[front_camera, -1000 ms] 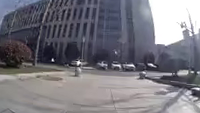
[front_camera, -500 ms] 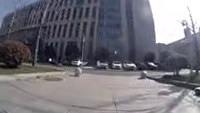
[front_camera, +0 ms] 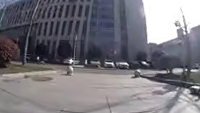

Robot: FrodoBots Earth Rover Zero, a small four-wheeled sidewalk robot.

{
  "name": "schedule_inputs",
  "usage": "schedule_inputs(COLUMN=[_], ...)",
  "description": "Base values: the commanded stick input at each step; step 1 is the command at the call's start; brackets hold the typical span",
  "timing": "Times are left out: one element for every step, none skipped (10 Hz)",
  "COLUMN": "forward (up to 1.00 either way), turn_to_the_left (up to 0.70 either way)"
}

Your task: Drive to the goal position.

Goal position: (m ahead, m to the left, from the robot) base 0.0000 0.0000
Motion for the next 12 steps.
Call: schedule_inputs(forward=[0.7, 0.7, 0.7, 0.7, 0.7, 0.7, 0.7, 0.7, 0.7, 0.7, 0.7, 0.7], turn_to_the_left=[-0.35, -0.34, -0.28, -0.21, -0.14, -0.07, -0.01, 0.11, 0.23, 0.35, 0.35, 0.35])
